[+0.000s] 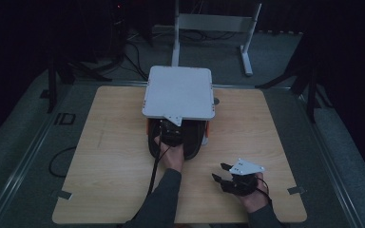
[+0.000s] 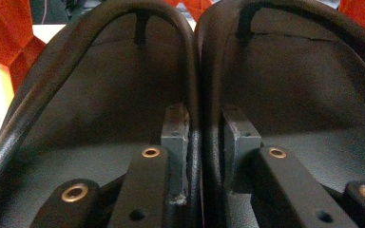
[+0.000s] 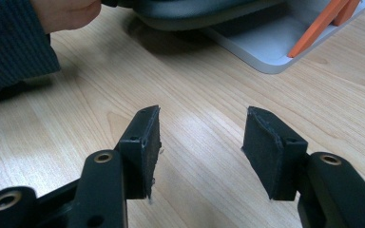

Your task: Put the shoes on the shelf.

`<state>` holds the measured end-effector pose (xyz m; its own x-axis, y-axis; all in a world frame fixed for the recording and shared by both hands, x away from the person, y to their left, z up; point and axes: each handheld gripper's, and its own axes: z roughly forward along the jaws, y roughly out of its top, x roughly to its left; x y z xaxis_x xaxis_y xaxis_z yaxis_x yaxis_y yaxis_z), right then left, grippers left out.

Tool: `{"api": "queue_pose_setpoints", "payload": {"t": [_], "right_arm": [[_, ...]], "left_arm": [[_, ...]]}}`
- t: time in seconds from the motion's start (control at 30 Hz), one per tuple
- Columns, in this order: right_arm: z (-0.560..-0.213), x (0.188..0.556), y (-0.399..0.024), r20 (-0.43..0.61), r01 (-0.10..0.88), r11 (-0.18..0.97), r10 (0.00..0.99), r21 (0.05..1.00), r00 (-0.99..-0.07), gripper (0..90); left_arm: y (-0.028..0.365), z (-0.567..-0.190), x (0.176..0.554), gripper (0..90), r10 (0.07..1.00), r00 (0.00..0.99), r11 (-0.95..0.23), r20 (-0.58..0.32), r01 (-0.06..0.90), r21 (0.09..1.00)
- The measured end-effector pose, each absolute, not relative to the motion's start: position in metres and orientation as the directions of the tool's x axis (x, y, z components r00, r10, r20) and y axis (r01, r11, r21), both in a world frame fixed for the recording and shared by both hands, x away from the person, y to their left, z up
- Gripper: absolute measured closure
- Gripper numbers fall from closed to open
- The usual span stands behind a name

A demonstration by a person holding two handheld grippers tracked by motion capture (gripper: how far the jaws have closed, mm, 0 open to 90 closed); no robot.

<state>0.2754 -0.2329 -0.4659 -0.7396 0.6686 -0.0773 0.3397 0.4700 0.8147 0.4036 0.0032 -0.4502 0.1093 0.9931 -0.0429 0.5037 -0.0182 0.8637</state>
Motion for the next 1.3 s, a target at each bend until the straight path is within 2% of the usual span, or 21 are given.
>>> {"api": "queue_pose_setpoints", "payload": {"t": [1.3], "right_arm": [[-0.465,0.276,-0.236,-0.074,0.341,0.462,0.673,0.819,-0.736,46.3]], "left_arm": [[-0.004,-0.434,0.434,71.9,0.997,0.071,-0.005,-0.028,0.436,0.900]]}}
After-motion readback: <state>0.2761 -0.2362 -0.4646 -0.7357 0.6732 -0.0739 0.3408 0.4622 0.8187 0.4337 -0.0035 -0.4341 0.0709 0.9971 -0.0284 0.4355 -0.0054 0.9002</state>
